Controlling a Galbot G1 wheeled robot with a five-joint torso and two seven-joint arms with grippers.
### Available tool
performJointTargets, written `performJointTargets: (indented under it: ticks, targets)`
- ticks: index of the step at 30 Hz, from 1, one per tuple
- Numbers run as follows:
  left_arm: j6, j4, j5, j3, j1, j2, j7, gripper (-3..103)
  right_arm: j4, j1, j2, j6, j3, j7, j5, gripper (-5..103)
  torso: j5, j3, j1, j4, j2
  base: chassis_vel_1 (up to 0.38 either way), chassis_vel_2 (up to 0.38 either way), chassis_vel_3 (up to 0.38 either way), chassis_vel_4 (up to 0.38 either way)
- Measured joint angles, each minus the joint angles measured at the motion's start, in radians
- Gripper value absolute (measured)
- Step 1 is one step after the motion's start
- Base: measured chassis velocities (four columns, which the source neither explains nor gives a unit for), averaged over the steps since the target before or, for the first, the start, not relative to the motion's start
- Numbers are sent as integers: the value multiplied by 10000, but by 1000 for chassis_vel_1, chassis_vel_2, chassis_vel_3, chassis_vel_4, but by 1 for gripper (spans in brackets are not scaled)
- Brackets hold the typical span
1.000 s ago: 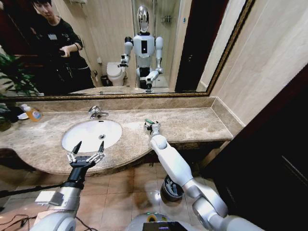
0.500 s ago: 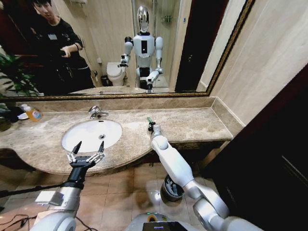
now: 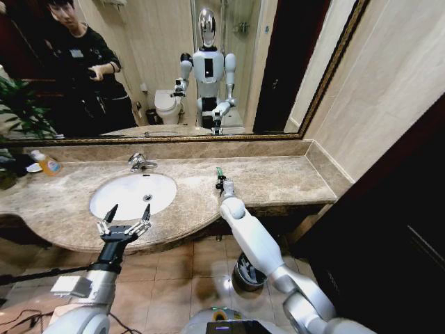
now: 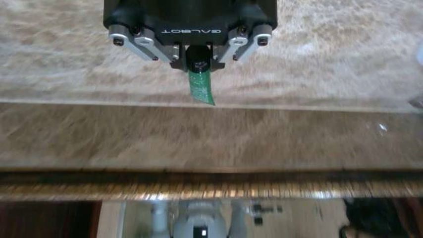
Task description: Pick up the trash from the sink and place it in the trash bin.
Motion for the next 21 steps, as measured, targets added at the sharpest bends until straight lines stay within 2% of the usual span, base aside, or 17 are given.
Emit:
performJointTargets:
  ticks: [2, 3, 4, 7, 8, 11, 12, 14, 16, 20, 21]
  targets:
    - [0, -1, 0, 0, 0, 0, 0, 100, 1190, -573, -806, 58, 31, -122, 417, 20, -1, 0, 0, 1, 0, 0, 0, 0, 0]
    - [0, -1, 0, 0, 0, 0, 0, 100, 1190, -573, -806, 58, 31, -122, 417, 20, -1, 0, 0, 1, 0, 0, 0, 0, 0]
    - [-1, 0, 0, 0, 0, 0, -1, 100, 1666, -915, -1212, 226, 143, -272, 445, 20, 1, -1, 0, 0, 0, 0, 0, 0, 0]
    - [0, 0, 0, -1, 0, 0, -2, 100, 2668, -1946, -2130, 626, 746, -1063, 278, 20, 1, -1, 0, -2, 0, 0, 0, 0, 0]
    - [0, 0, 0, -1, 0, 0, -2, 100, 2668, -1946, -2130, 626, 746, -1063, 278, 20, 1, -1, 0, -2, 0, 0, 0, 0, 0]
    - [0, 0, 0, 2, -1, 0, 4, 100, 3712, -3183, -2863, 935, 1512, -1778, 353, 20, 4, -1, 0, -3, 0, 0, 0, 0, 0]
    - [0, 0, 0, 2, -1, 0, 4, 100, 3712, -3183, -2863, 935, 1512, -1778, 353, 20, 4, -1, 0, -3, 0, 0, 0, 0, 0]
    - [0, 0, -1, 2, 0, 1, 4, 100, 4633, -4200, -3416, 1339, 2090, -2377, 502, 20, -1, -2, -2, -6, 1, 0, 0, 0, 0]
    - [0, 0, 0, -1, 0, 0, -1, 100, 4918, -4548, -3572, 1510, 2248, -2568, 601, 20, -1, -1, -2, -1, 1, 0, 0, 0, 0]
    - [0, 0, 0, 1, 0, 0, 5, 100, 5842, -6311, -3832, 2337, 3544, -3514, 794, 20, 1, -1, -1, -1, 1, 0, 0, 0, 0]
    - [0, 0, 0, 1, 0, 0, 5, 100, 5842, -6311, -3832, 2337, 3544, -3514, 794, 20, 1, -1, -1, -1, 1, 0, 0, 0, 0]
